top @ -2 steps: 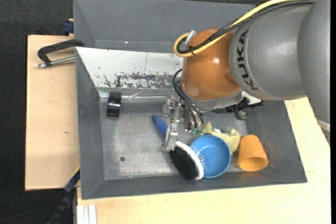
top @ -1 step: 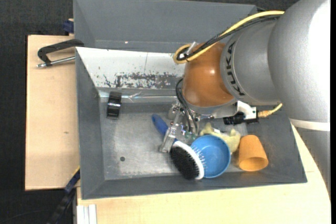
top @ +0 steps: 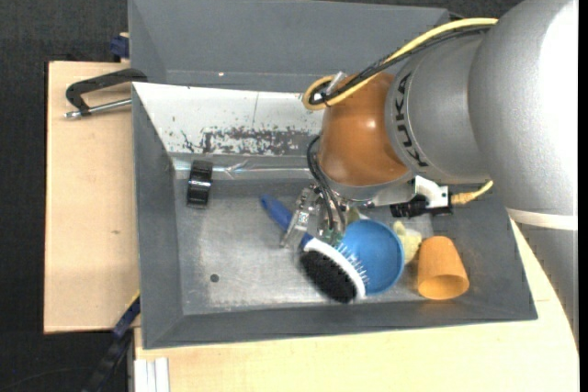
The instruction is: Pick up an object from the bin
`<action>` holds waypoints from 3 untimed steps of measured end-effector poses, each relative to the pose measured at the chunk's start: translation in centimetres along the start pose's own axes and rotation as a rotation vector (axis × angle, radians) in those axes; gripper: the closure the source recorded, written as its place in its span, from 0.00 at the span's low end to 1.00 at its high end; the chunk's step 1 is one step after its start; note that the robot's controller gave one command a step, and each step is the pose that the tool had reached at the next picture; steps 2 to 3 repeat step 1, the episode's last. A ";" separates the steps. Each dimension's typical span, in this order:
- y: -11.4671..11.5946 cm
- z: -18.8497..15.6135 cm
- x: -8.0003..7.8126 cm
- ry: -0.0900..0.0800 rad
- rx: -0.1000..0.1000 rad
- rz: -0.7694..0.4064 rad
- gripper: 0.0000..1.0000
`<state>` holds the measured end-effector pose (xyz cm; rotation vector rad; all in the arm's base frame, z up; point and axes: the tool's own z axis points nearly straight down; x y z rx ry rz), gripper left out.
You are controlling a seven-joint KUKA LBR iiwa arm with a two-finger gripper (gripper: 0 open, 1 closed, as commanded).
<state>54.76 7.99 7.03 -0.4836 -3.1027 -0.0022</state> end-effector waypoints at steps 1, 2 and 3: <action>-0.4 -19.5 -1.9 -0.014 -0.005 -0.060 1.00; -0.4 -19.5 -1.9 -0.014 -0.005 -0.060 1.00; -0.4 -19.5 -1.9 -0.014 -0.005 -0.060 1.00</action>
Offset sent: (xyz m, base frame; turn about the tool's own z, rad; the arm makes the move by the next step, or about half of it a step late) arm 0.0149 -0.0109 0.1897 -0.0579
